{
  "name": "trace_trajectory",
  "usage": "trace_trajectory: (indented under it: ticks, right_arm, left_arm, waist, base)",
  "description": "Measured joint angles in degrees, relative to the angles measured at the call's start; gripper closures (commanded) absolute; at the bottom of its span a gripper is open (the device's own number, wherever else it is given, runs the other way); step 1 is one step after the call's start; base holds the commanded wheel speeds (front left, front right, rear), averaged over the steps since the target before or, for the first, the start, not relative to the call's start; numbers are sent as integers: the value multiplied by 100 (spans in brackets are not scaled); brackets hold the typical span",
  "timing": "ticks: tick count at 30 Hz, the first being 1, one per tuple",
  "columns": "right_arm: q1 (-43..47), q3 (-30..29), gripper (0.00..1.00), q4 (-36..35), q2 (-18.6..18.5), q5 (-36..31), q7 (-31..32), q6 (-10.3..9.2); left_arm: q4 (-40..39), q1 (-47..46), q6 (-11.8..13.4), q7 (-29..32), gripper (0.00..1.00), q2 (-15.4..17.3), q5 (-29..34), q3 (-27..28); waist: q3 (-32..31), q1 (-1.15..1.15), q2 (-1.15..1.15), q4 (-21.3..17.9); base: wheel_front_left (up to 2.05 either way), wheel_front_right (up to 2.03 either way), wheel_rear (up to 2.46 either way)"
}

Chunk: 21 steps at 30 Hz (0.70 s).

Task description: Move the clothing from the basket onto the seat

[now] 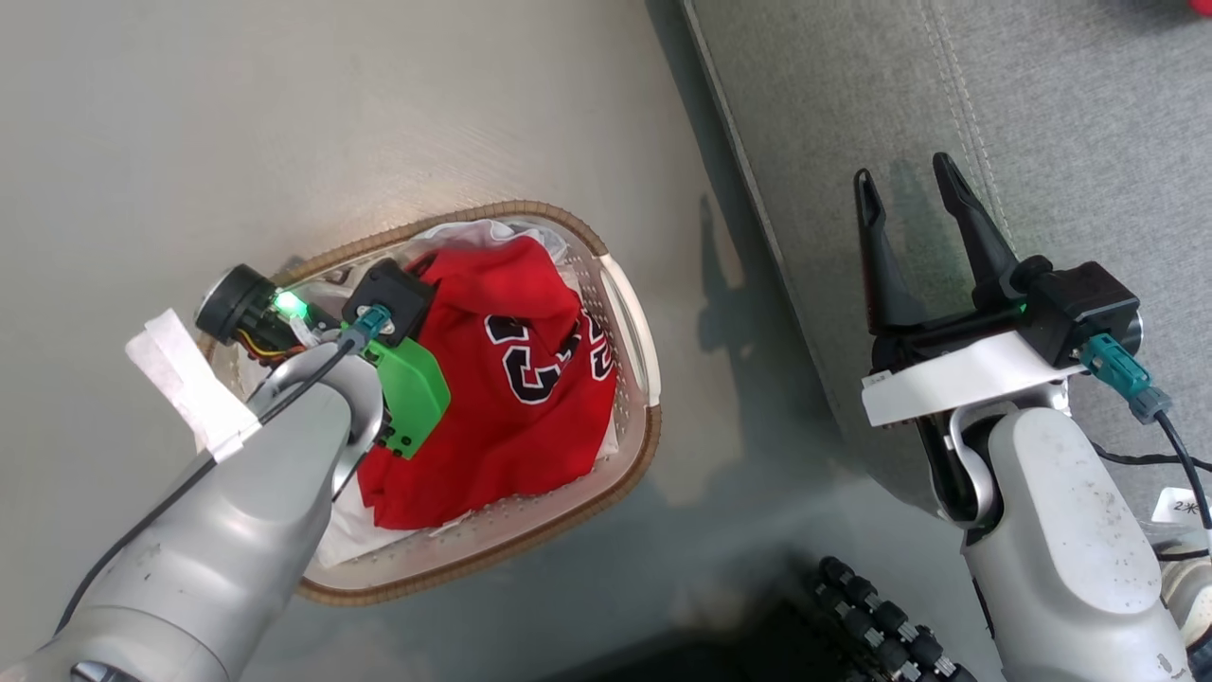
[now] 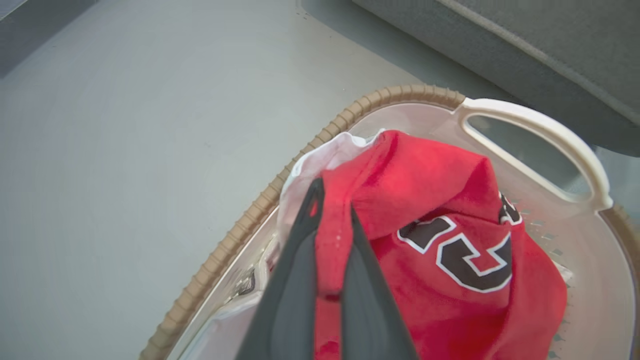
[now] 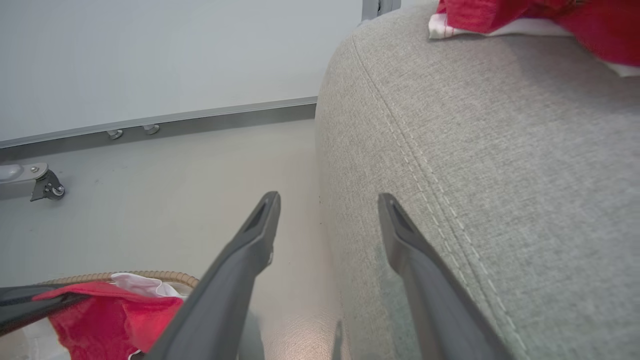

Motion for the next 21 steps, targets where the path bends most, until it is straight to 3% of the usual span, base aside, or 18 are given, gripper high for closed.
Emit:
trace_trajectory:
  ticks: [10,21]
  right_arm:
    - [274,-174,0,156,2,-289,0,0]
    - [965,-430,0,467,3,-713,1,0]
  left_arm:
    - [-1154,450,51,-1,100,209,31,259]
    - [-2043,745,81,0,100,385,37,412]
  waist:
    - [-640,0,0,159]
    - [-1830,0,0,448]
  base:
    - [0,0,0]
    - [0,0,0]
